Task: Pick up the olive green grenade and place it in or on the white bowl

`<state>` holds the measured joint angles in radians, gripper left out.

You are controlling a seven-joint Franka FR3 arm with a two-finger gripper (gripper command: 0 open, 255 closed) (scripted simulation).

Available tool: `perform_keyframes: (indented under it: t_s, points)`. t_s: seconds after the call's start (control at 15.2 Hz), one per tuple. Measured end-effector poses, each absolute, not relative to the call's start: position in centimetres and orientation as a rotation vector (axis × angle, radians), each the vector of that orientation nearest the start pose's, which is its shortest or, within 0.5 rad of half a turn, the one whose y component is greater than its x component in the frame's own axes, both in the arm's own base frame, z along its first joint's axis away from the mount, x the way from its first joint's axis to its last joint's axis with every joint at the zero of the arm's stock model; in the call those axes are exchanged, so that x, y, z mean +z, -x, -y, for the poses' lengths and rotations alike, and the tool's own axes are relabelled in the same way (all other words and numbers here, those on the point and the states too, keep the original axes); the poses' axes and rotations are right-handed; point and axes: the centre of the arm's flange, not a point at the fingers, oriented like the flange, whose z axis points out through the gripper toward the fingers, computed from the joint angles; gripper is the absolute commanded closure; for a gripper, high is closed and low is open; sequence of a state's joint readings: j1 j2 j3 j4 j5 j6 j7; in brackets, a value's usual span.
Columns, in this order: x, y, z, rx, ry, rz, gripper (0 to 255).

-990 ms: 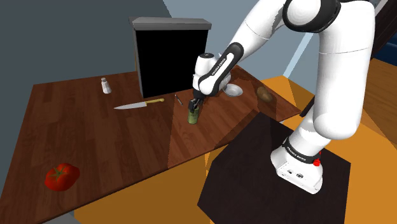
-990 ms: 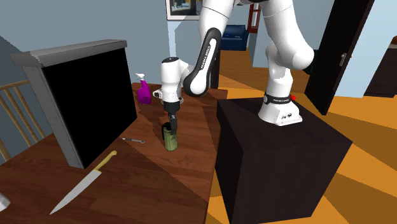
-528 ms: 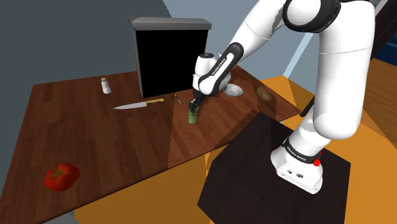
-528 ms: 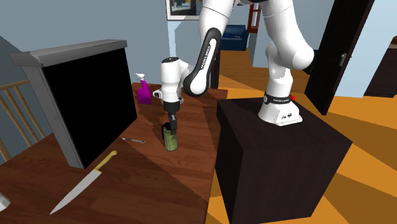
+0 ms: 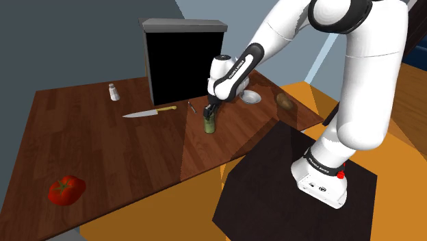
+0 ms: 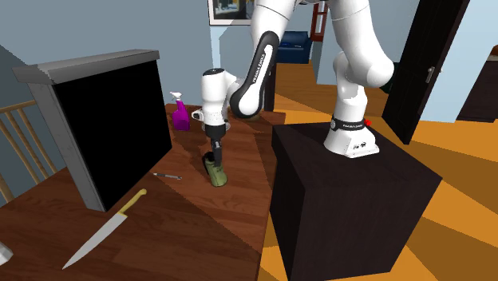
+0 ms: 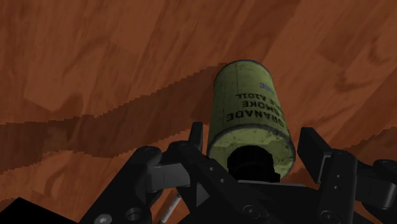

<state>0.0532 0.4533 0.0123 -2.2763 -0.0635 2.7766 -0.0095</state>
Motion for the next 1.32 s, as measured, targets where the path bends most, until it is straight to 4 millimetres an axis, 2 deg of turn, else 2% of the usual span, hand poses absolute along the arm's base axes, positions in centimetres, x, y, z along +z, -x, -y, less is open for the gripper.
perform_keyframes:
  t_s: [1.32]
  points:
    - [26.4, -53.5, -3.9, -0.076, 3.151, 0.209, 255]
